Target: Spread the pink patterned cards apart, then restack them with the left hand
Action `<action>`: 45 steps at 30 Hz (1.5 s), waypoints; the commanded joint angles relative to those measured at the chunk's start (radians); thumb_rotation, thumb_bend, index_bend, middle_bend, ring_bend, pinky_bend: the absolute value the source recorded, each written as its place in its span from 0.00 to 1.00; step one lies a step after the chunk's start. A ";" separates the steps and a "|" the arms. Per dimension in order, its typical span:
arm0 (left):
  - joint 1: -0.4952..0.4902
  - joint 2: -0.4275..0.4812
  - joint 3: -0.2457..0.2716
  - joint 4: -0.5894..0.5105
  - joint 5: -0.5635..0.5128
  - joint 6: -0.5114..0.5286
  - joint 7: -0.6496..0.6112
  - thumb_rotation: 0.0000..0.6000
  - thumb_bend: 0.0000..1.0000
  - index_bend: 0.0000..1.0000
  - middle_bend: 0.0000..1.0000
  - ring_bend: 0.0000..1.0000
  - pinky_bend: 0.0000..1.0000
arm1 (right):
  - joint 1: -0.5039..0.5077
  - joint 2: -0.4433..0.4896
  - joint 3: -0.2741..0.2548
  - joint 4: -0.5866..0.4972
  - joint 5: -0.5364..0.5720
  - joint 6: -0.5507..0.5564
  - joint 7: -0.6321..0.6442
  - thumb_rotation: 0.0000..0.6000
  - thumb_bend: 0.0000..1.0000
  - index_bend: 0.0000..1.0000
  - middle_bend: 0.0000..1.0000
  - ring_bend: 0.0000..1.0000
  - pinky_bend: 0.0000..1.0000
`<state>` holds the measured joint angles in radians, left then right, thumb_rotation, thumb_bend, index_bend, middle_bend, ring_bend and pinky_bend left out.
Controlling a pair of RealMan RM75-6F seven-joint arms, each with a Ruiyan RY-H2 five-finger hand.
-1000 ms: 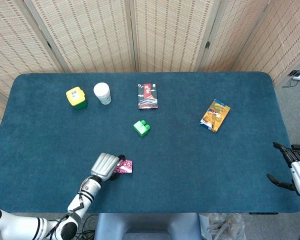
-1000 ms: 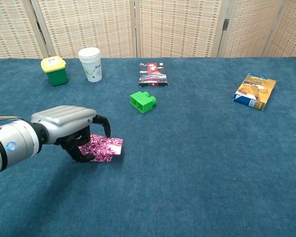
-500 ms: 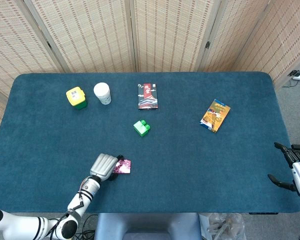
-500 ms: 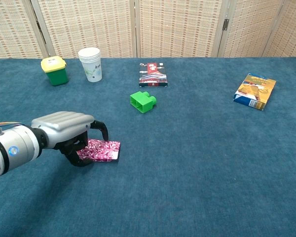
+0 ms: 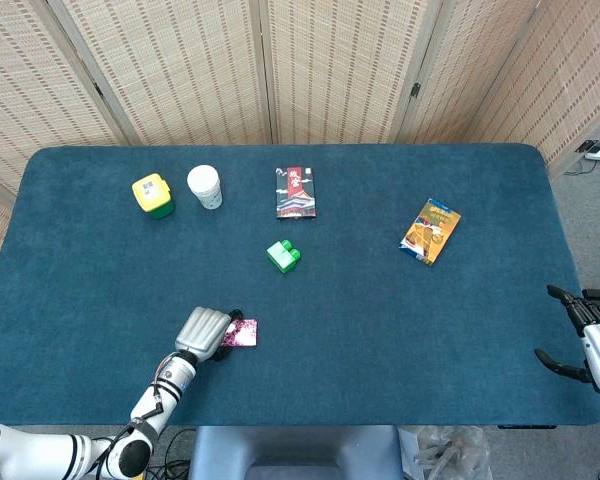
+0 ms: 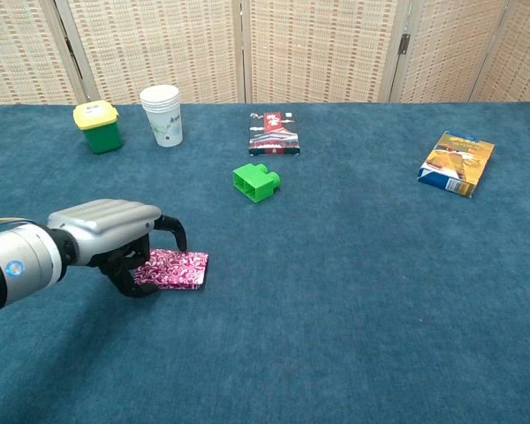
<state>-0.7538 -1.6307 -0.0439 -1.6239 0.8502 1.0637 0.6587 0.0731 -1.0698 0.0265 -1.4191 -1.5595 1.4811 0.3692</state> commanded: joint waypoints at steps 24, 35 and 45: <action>0.022 0.070 -0.037 -0.098 0.015 0.043 -0.029 1.00 0.35 0.14 0.96 0.95 1.00 | -0.001 0.003 0.002 -0.001 0.002 0.001 0.003 1.00 0.25 0.09 0.22 0.21 0.21; 0.175 0.234 -0.062 -0.078 0.180 0.240 -0.240 1.00 0.35 0.27 0.75 0.68 0.84 | 0.005 0.018 0.005 0.010 0.005 -0.009 0.018 1.00 0.25 0.09 0.26 0.21 0.21; 0.353 0.359 0.025 -0.010 0.358 0.436 -0.320 1.00 0.35 0.30 0.52 0.41 0.51 | 0.038 0.024 -0.002 0.028 -0.015 -0.053 0.033 1.00 0.27 0.09 0.24 0.18 0.21</action>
<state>-0.4365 -1.3034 -0.0439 -1.6335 1.1816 1.4704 0.3630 0.1104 -1.0448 0.0241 -1.3912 -1.5738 1.4273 0.4011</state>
